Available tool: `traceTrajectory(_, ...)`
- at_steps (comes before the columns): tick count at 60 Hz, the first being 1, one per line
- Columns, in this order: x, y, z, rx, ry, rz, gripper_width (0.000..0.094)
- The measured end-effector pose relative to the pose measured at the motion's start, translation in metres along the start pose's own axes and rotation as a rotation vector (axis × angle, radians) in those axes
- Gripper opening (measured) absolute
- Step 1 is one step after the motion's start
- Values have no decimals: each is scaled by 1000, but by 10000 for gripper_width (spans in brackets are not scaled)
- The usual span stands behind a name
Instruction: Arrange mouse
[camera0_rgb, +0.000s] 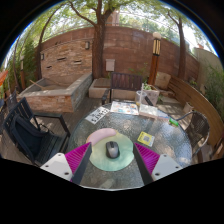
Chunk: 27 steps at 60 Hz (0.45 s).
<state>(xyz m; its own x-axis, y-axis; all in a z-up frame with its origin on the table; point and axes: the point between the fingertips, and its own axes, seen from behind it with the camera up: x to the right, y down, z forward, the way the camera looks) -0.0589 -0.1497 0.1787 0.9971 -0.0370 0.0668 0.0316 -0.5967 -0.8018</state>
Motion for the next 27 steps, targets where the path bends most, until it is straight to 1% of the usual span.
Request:
traceTrajectory(11, -1, 1, -51, 1, 27, 4, 852)
traceTrajectory(27, -3, 16, -70, -23, 22, -3, 854)
